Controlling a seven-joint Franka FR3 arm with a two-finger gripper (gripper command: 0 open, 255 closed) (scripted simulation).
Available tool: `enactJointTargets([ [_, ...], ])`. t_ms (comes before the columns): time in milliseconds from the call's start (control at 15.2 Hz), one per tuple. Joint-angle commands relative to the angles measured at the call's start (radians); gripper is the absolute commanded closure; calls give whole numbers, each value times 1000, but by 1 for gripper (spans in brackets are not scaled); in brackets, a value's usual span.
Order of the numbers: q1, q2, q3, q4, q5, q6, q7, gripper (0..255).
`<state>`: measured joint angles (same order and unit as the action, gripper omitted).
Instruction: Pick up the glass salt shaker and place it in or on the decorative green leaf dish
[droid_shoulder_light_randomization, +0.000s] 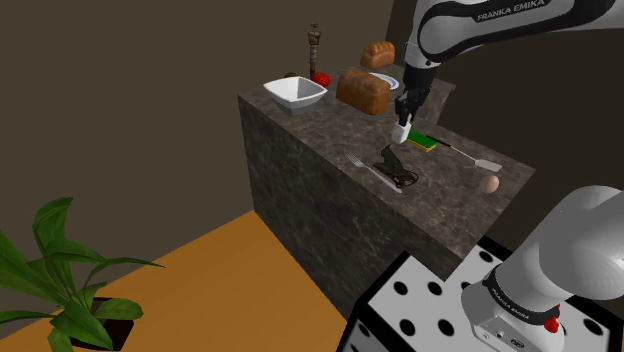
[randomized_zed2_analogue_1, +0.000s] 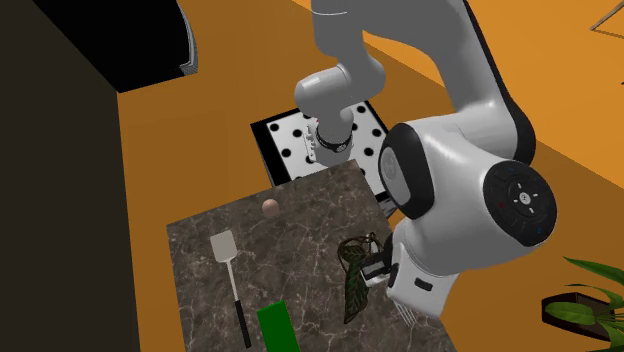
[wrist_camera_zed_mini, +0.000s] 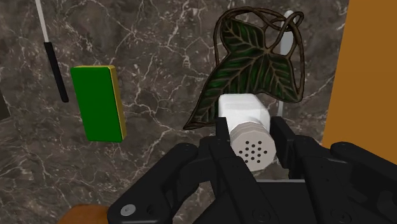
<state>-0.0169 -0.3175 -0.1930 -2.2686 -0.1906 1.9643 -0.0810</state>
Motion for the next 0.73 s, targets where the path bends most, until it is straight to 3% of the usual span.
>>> enactJointTargets([
  [0, -1, 6, -3, -22, -2, 28, 2, 255],
  [660, -4, 53, -12, -116, -9, 169, 15, 255],
])
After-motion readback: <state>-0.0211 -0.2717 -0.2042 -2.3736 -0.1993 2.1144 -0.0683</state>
